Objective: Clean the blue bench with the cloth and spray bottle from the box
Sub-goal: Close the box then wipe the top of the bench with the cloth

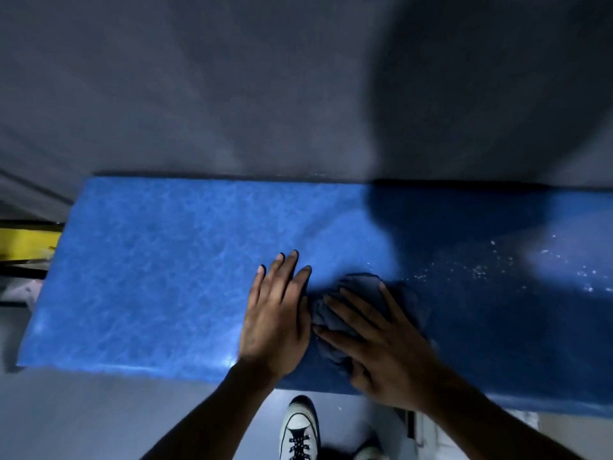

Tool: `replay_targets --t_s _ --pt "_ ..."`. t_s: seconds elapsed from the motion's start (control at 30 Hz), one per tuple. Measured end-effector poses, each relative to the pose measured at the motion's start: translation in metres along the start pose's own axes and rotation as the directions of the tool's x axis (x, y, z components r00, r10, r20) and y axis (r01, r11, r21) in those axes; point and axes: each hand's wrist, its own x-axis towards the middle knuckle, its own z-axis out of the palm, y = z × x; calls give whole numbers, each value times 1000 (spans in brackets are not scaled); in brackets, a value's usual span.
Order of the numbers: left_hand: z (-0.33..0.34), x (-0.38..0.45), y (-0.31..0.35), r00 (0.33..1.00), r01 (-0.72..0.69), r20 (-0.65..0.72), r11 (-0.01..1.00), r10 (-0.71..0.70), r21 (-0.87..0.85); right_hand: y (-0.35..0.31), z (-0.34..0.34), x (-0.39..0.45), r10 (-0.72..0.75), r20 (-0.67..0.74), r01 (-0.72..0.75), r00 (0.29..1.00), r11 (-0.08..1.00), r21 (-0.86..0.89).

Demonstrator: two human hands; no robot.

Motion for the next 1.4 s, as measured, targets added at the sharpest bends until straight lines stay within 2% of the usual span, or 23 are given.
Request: replay_targets --t_s 0.1,0.2,0.43,0.5,0.63,0.83,1.0,1.17,1.27,1.4 --pt "0 2 1 1000 0 -22 1000 0 -2 29 -5 16 -65 27 66 998 997 -26" --pt "4 2 1 997 -24 -66 999 26 28 57 -8 38 -56 1 56 998 998 -38" --pt "8 4 0 991 -54 -122 998 58 33 107 -11 88 188 -111 -193 976 981 -36" --pt "9 4 -1 992 -53 -113 998 57 39 111 -7 100 302 -180 -307 936 952 1" --pt "8 2 0 995 -36 -93 999 39 37 94 3 121 574 -258 -583 777 811 47" --pt "8 0 2 996 -11 -92 999 14 38 76 5 106 704 -191 -709 684 703 54" --pt "3 -1 9 996 1 -93 1000 1 23 52 -5 47 691 -112 -693 714 720 29" --pt "0 -3 20 994 16 -110 1000 -16 0 19 -11 -33 641 -126 -642 757 766 37" --pt "4 8 58 993 12 -118 998 -19 -65 17 -14 -70 557 -87 -559 826 829 6" --pt "33 21 123 996 -73 -64 992 66 -103 39 -18 -110 372 -53 -374 927 927 -21"
